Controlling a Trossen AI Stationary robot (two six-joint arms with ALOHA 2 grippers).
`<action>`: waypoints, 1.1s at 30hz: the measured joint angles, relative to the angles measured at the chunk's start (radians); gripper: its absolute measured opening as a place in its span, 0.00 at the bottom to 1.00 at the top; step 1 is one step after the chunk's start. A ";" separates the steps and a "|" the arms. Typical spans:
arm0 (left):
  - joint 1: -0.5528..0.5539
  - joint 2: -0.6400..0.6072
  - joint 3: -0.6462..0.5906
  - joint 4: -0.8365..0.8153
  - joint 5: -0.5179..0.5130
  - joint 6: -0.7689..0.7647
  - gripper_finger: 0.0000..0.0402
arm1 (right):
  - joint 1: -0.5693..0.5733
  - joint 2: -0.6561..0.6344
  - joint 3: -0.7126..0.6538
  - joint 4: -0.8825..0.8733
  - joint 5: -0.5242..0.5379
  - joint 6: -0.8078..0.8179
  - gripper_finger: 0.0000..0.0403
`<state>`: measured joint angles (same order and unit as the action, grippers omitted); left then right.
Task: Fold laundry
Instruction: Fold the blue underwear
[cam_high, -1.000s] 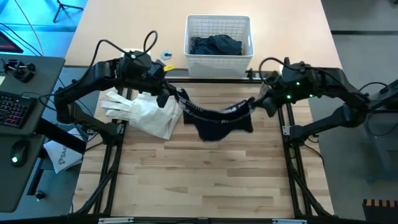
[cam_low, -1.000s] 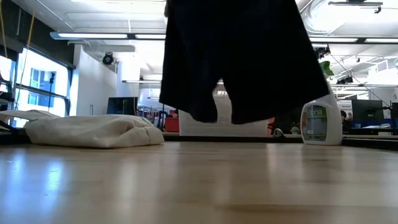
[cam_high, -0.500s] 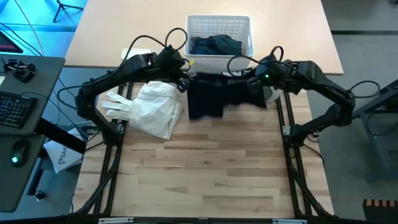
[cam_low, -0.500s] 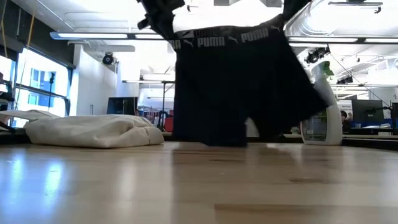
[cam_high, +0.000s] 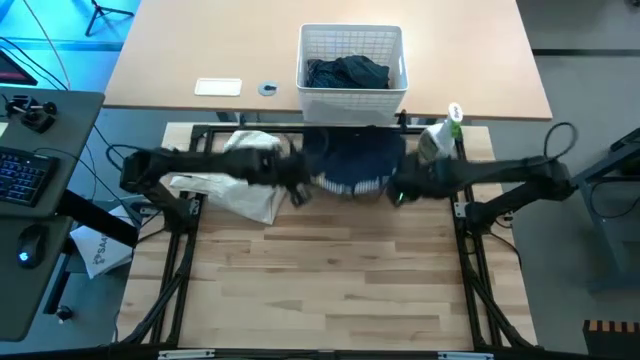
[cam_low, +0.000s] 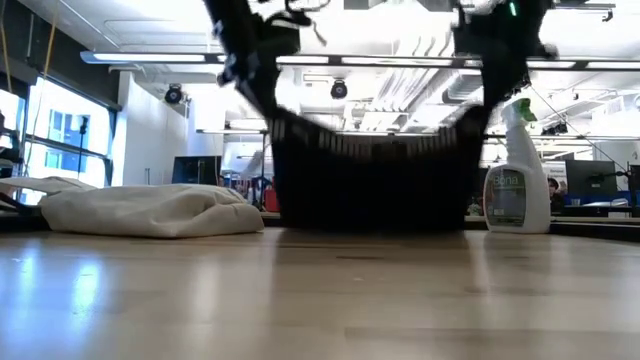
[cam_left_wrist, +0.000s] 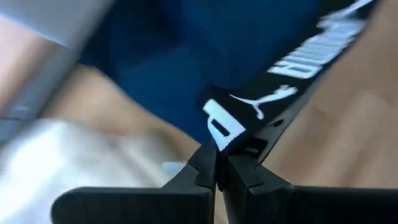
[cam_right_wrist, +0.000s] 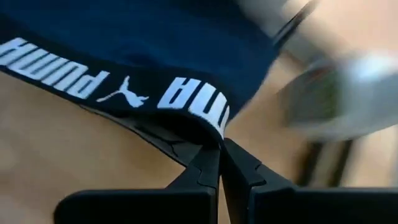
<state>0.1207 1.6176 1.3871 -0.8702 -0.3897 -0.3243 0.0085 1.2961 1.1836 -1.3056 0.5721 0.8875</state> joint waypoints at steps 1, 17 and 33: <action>-0.027 0.000 -0.049 0.038 0.031 -0.020 0.00 | 0.026 0.001 -0.077 0.069 -0.053 0.036 0.00; -0.277 -0.020 -0.328 0.186 0.485 -0.245 0.06 | 0.174 -0.002 -0.493 0.690 -0.962 0.133 0.40; -0.209 -0.096 -0.282 0.062 0.446 -0.329 0.17 | 0.120 0.040 -0.511 0.993 -0.817 0.463 0.34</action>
<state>-0.0887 1.5218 1.1053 -0.8077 0.0567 -0.6533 0.1290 1.3357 0.6727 -0.3128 -0.2448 1.3504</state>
